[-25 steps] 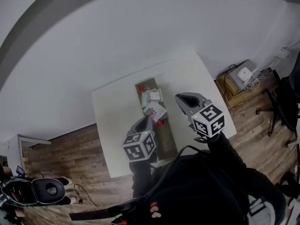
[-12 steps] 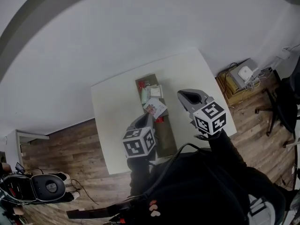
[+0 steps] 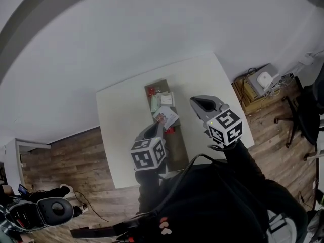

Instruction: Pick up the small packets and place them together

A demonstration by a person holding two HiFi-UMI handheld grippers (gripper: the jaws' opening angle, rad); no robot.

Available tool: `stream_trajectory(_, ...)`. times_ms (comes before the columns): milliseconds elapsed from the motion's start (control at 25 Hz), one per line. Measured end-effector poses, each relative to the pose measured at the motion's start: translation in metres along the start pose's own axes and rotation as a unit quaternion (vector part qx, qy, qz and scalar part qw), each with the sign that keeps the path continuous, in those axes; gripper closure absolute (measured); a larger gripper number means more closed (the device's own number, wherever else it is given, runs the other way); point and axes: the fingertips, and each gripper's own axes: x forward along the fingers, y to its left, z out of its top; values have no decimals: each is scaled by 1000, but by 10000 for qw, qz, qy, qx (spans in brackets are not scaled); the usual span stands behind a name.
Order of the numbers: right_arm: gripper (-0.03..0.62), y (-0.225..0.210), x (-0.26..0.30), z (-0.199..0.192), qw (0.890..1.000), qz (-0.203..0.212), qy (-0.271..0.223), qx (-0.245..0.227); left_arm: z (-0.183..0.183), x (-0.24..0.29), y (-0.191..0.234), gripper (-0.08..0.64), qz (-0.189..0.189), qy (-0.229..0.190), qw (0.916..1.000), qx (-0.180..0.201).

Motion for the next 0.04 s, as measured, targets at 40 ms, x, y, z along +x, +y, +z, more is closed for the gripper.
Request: stream_trajectory(40,592,7,-9,-4,10000,20,-22,-11,-9,-8,-4,558,28,-24,10000,7)
